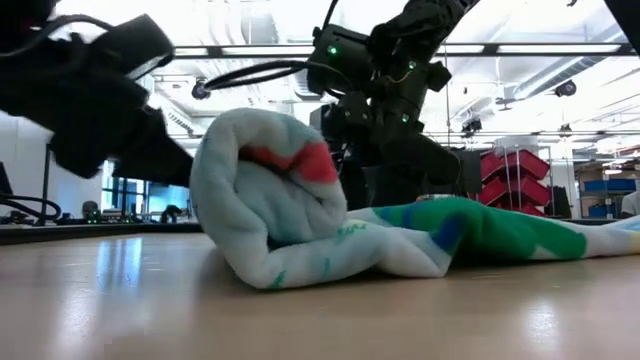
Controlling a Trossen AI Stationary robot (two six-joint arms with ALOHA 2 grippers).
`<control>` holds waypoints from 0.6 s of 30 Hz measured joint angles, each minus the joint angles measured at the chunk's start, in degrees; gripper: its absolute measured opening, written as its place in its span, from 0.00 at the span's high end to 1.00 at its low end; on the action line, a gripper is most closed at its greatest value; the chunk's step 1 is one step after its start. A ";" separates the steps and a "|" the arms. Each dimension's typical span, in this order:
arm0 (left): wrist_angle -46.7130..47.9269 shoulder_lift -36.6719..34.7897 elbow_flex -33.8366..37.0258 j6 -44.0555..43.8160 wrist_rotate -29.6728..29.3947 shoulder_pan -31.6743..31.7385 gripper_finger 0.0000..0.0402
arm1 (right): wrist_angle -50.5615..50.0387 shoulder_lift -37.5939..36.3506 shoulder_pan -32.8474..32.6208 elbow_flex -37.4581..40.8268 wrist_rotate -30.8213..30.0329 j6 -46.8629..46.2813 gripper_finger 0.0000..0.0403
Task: Roll towel
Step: Roll the multi-color dinosaur print towel
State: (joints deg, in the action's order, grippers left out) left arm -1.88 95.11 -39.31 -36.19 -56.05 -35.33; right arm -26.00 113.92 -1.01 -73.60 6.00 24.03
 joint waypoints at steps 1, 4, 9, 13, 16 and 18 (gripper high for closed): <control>-1.34 -0.06 0.00 1.98 0.23 0.52 0.63 | 0.10 0.01 -0.19 0.00 -0.01 0.00 0.44; -4.68 -0.90 0.00 6.94 1.13 1.40 0.64 | 0.09 0.01 -0.36 0.00 -0.07 -0.54 0.43; -5.84 -2.53 -0.04 9.74 1.13 1.55 0.66 | 0.07 0.03 -0.36 0.00 -0.15 -1.46 0.43; -6.07 -2.47 -0.04 10.67 1.80 3.04 0.66 | 0.71 0.10 -0.46 0.00 -0.12 -1.55 0.44; -5.89 -1.87 -0.04 10.72 3.62 4.11 0.66 | 0.83 0.10 -0.49 0.00 -0.22 -1.81 0.43; -5.85 -1.77 -0.04 10.74 4.12 4.36 0.65 | 0.85 0.10 -0.49 0.00 -0.26 -1.95 0.42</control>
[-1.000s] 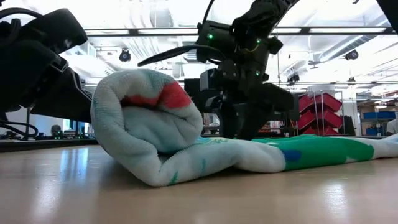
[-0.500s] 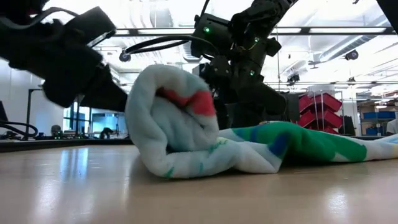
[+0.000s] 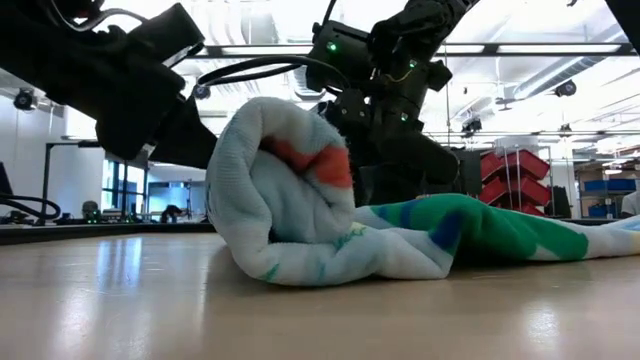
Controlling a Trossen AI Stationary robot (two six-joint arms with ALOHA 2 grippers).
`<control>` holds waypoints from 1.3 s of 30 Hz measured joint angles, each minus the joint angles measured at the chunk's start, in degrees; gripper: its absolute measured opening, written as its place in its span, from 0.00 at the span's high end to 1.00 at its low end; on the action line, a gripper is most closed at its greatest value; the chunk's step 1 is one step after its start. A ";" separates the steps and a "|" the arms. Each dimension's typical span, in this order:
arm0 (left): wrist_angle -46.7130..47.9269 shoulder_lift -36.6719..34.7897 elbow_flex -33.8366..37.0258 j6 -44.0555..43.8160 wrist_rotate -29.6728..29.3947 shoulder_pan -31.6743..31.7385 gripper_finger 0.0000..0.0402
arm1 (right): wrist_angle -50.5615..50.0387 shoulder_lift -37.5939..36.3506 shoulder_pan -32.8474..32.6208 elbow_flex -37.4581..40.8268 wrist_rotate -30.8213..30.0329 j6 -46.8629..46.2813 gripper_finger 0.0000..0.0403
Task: Roll towel
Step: Roll the multi-color dinosaur print towel
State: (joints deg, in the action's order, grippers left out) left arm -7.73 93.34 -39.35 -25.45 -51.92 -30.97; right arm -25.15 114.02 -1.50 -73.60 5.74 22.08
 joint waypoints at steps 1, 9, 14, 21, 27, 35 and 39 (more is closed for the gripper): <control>-0.02 0.00 0.00 0.03 0.00 0.05 0.65 | -0.05 -0.08 0.00 0.00 -0.20 -0.01 0.41; -2.18 0.00 0.00 3.17 0.05 1.99 0.66 | -3.10 -4.62 -1.94 -2.85 -5.97 1.49 0.40; -3.72 0.02 0.00 5.71 0.07 3.71 0.68 | -2.27 -7.95 -4.55 -3.86 -6.03 0.32 0.42; -5.82 0.37 0.00 8.09 2.74 7.43 0.68 | 8.08 -8.25 -10.79 -4.07 -5.76 -5.79 0.42; -8.13 0.37 0.00 11.89 5.91 10.00 0.68 | 12.26 -5.48 -13.99 -6.03 -5.87 -10.17 0.42; -11.58 0.37 0.00 16.06 10.09 12.15 0.70 | 11.19 -1.23 -14.25 -8.68 -5.79 -13.18 0.58; -11.80 0.37 0.00 17.61 11.75 12.73 0.70 | 9.88 -1.38 -14.25 -8.74 -5.79 -13.23 0.72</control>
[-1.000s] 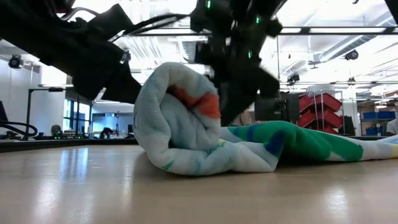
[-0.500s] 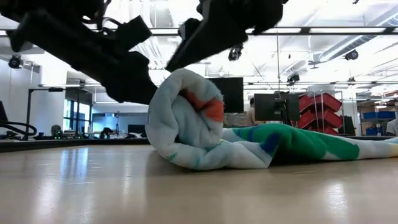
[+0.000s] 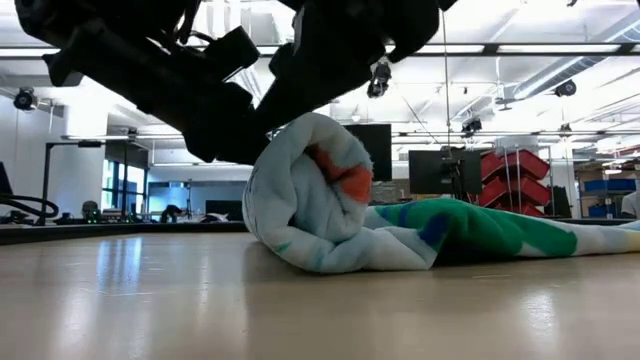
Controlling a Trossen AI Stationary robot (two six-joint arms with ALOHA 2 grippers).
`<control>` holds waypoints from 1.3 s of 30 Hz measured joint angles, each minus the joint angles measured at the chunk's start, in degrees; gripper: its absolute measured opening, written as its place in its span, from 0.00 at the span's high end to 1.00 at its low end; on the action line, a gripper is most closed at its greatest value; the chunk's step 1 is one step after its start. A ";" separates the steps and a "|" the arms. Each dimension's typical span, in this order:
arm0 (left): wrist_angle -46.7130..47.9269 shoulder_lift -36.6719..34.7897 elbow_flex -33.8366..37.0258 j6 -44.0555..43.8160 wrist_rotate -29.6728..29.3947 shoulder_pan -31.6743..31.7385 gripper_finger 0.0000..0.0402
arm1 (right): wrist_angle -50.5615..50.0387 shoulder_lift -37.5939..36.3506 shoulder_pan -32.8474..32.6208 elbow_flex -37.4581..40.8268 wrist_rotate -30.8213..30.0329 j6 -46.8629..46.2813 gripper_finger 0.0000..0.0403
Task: Roll towel
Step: Roll the multi-color dinosaur print towel
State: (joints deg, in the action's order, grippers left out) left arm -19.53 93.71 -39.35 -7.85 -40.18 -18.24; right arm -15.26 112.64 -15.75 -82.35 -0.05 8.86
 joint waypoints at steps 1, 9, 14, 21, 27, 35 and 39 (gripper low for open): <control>0.01 0.00 0.02 0.34 0.47 0.18 0.70 | -1.10 0.00 0.00 0.00 0.00 -0.03 0.76; -0.56 0.00 0.02 2.08 0.83 1.04 0.68 | -10.82 -0.02 0.15 0.26 -0.48 -1.64 0.98; -0.90 0.00 0.02 4.36 0.78 1.27 0.69 | -13.86 -0.52 -0.10 0.28 -3.90 -1.47 0.99; -1.07 0.00 0.02 8.01 1.24 2.88 0.70 | -16.34 -2.22 -0.10 0.35 -4.48 0.01 1.00; -1.92 0.00 0.02 10.83 8.45 7.73 0.70 | -20.17 -3.56 0.02 0.37 -4.66 0.16 1.00; -4.17 0.00 0.02 17.14 20.26 13.64 0.70 | -28.36 -3.85 0.11 0.38 -4.67 0.20 1.00; -5.00 0.00 0.01 19.45 23.80 15.47 0.70 | -29.11 -3.78 0.20 1.71 -4.14 0.15 1.00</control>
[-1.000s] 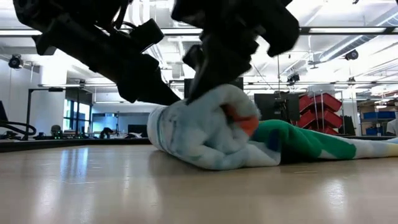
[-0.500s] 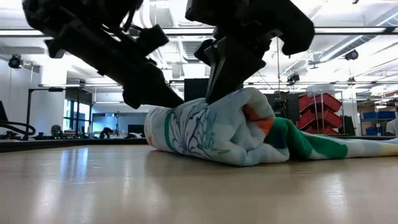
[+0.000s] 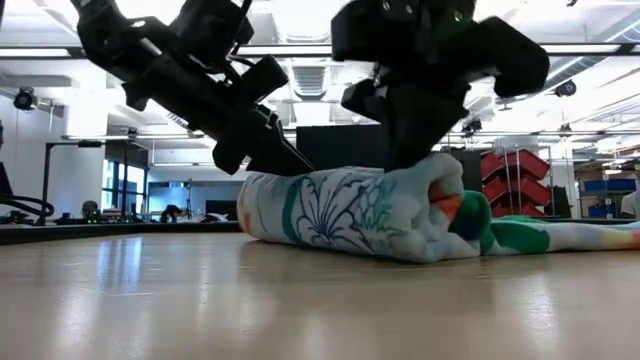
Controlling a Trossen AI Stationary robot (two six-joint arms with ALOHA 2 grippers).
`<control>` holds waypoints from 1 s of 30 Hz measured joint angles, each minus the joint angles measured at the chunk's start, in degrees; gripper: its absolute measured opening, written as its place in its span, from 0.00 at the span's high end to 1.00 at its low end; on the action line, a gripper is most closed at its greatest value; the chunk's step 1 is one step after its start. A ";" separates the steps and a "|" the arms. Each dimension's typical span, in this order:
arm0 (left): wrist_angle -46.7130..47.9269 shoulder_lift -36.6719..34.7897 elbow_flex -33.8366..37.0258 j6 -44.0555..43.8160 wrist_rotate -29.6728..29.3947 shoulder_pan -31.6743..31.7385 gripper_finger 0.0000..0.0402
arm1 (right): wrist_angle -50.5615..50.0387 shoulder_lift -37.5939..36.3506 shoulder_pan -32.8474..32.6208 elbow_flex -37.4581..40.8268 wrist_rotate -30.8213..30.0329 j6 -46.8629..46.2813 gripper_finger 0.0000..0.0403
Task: Roll towel
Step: Roll the multi-color dinosaur print towel
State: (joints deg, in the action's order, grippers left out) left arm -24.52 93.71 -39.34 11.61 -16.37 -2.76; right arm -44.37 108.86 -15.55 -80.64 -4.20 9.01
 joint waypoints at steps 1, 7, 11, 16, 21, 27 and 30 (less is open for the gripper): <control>-0.04 0.00 0.01 0.60 0.66 0.35 0.70 | 0.14 0.22 0.00 0.41 0.59 0.03 1.00; -0.10 -0.02 0.01 2.53 2.54 2.53 0.70 | 0.36 1.97 0.68 1.94 2.34 0.07 1.00; -1.28 0.47 0.01 3.90 2.98 3.96 0.70 | 1.91 3.06 0.98 1.99 3.12 0.14 1.00; -2.51 3.60 -0.46 4.43 7.13 4.94 0.70 | 9.78 4.02 1.02 2.16 6.68 0.57 1.00; -2.87 6.54 -1.59 5.45 10.38 4.92 0.70 | 15.49 5.48 0.94 2.16 7.46 -0.12 1.00; -3.45 11.36 -4.42 6.40 13.31 4.96 0.70 | 16.62 3.33 0.89 2.38 7.67 -0.23 1.00; -3.55 13.17 -5.42 6.39 14.13 4.96 0.70 | 14.91 1.03 0.78 2.40 6.48 -0.53 1.00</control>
State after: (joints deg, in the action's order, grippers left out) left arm -28.08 106.88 -44.76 18.00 -2.25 2.20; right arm -29.46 109.89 -14.77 -78.24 2.28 8.48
